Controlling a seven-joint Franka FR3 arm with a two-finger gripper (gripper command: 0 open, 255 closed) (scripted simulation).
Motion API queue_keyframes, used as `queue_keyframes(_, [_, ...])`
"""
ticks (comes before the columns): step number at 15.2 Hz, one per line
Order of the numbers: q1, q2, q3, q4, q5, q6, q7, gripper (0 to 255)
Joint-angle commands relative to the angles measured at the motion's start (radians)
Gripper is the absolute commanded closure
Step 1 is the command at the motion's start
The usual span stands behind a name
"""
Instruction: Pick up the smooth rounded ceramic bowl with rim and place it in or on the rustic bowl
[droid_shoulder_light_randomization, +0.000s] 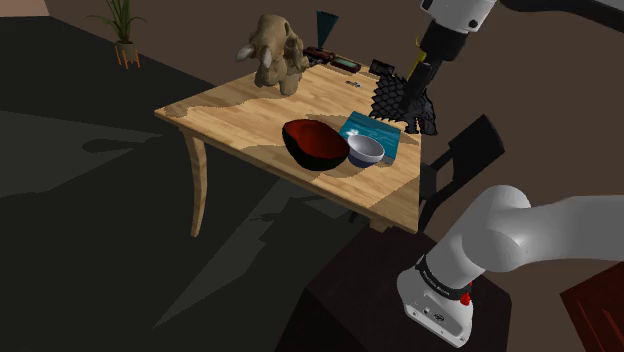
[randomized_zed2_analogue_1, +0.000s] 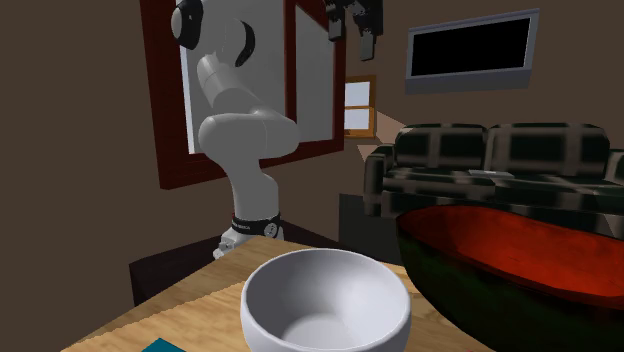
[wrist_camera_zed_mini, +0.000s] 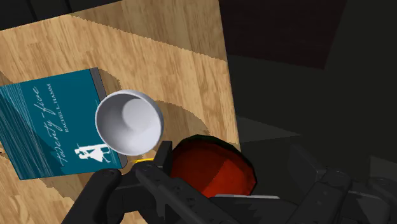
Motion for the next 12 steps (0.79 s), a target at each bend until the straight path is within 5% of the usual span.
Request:
queue_keyframes(1, [0.0, 0.0, 0.0, 0.0, 0.0, 0.0, 0.0, 0])
queue_keyframes(12, [-0.04, 0.134, -0.104, -0.232, -0.084, 0.37, -0.083, 0])
